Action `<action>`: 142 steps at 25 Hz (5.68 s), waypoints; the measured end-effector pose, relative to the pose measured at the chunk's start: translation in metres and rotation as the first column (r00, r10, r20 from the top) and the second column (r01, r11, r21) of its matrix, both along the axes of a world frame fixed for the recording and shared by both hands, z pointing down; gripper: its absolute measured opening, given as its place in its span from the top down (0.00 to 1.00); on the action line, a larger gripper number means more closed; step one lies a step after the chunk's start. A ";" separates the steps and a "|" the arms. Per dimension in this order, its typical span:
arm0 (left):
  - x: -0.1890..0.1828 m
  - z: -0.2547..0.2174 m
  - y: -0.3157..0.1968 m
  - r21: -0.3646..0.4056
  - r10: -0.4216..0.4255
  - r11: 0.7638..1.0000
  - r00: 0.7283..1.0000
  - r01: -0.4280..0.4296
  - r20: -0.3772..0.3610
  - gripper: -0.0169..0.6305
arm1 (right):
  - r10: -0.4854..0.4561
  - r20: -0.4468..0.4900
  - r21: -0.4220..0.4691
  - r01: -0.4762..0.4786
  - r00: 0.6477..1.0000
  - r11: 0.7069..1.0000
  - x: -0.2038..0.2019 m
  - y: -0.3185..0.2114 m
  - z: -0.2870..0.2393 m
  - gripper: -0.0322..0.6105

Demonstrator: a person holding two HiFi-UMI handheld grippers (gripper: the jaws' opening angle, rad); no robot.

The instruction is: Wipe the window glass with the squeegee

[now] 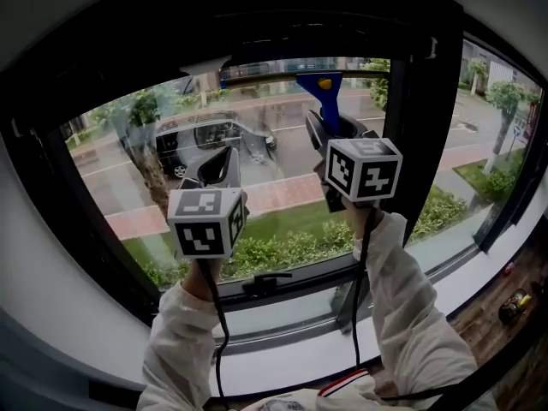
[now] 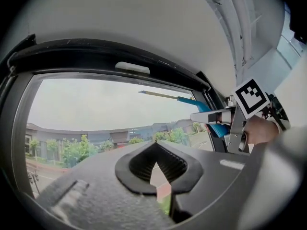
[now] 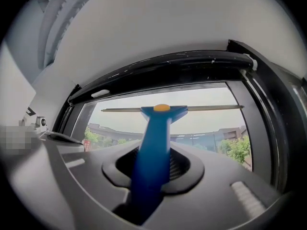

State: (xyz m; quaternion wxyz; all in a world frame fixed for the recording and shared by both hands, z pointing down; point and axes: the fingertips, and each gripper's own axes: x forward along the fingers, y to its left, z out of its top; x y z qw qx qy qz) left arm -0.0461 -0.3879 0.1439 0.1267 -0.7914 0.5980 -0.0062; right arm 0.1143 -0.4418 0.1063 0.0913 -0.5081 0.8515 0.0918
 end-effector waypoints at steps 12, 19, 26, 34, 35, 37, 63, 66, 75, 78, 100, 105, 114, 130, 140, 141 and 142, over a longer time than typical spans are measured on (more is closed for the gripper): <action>0.022 -0.051 -0.011 0.047 0.028 0.998 0.999 -0.029 0.039 0.98 | 0.034 -0.001 0.040 -0.034 0.999 0.999 0.012 -0.022 -0.057 0.78; 0.024 -0.045 -0.005 0.040 0.023 0.999 0.998 -0.025 0.054 0.98 | 0.032 0.001 0.002 -0.032 1.000 1.000 0.012 -0.032 -0.055 0.78; 0.021 -0.027 0.002 0.022 0.015 1.000 0.998 -0.016 0.058 0.98 | 0.069 -0.033 -0.021 -0.069 0.997 0.997 0.013 -0.036 -0.032 0.78; 0.028 -0.006 0.009 -0.012 0.029 1.000 0.998 -0.028 0.051 0.98 | 0.066 -0.040 -0.061 -0.068 0.997 0.996 0.012 -0.033 -0.005 0.78; 0.029 -0.004 0.008 -0.013 0.026 1.000 0.998 -0.025 0.052 0.98 | 0.065 -0.042 -0.066 -0.067 0.997 0.996 0.012 -0.032 -0.001 0.78; 0.028 0.004 0.007 -0.026 0.017 1.000 0.998 -0.016 0.055 0.98 | 0.064 -0.044 -0.075 -0.067 0.997 0.995 0.012 -0.032 0.007 0.78; 0.029 0.155 0.011 -0.218 0.021 0.976 1.000 -0.021 -0.001 0.97 | 0.055 -0.067 -0.184 -0.066 0.996 0.981 0.009 -0.021 0.158 0.78; 0.028 0.172 0.011 -0.248 0.024 0.969 1.000 -0.025 -0.005 0.97 | 0.055 -0.062 -0.194 -0.066 0.997 0.979 0.008 -0.021 0.171 0.78; 0.026 0.211 0.012 -0.314 0.034 0.949 0.999 -0.039 -0.021 0.97 | 0.049 -0.065 -0.237 -0.063 0.997 0.969 0.002 -0.016 0.207 0.78; 0.027 0.223 0.014 -0.333 0.042 0.942 0.999 -0.047 -0.024 0.97 | 0.051 -0.061 -0.258 -0.065 0.997 0.964 0.002 -0.014 0.223 0.78; 0.037 0.303 0.024 -0.434 0.070 0.897 0.997 -0.082 -0.045 0.97 | 0.044 -0.068 -0.360 -0.066 0.997 0.931 0.004 -0.005 0.320 0.78; 0.040 0.315 0.027 -0.451 0.083 0.888 0.996 -0.094 -0.044 0.97 | 0.041 -0.073 -0.385 -0.066 0.997 0.920 0.005 -0.003 0.343 0.78; 0.044 0.334 0.030 -0.482 0.097 0.870 0.994 -0.105 -0.041 0.97 | 0.032 -0.096 -0.428 -0.071 0.995 0.901 0.011 0.000 0.389 0.78; 0.056 0.393 0.038 -0.567 0.100 0.814 0.992 -0.125 -0.075 0.97 | 0.019 -0.103 -0.531 -0.071 0.994 0.844 0.013 0.008 0.459 0.78; 0.058 0.421 0.046 -0.612 0.096 0.778 0.990 -0.138 -0.101 0.97 | 0.012 -0.105 -0.607 -0.073 0.994 0.791 0.016 0.013 0.501 0.78; 0.058 0.423 0.046 -0.616 0.095 0.776 0.990 -0.138 -0.102 0.97 | 0.011 -0.106 -0.614 -0.074 0.994 0.786 0.016 0.013 0.505 0.78; 0.058 0.426 0.047 -0.620 0.094 0.773 0.990 -0.138 -0.104 0.97 | 0.010 -0.106 -0.621 -0.074 0.994 0.781 0.016 0.014 0.509 0.78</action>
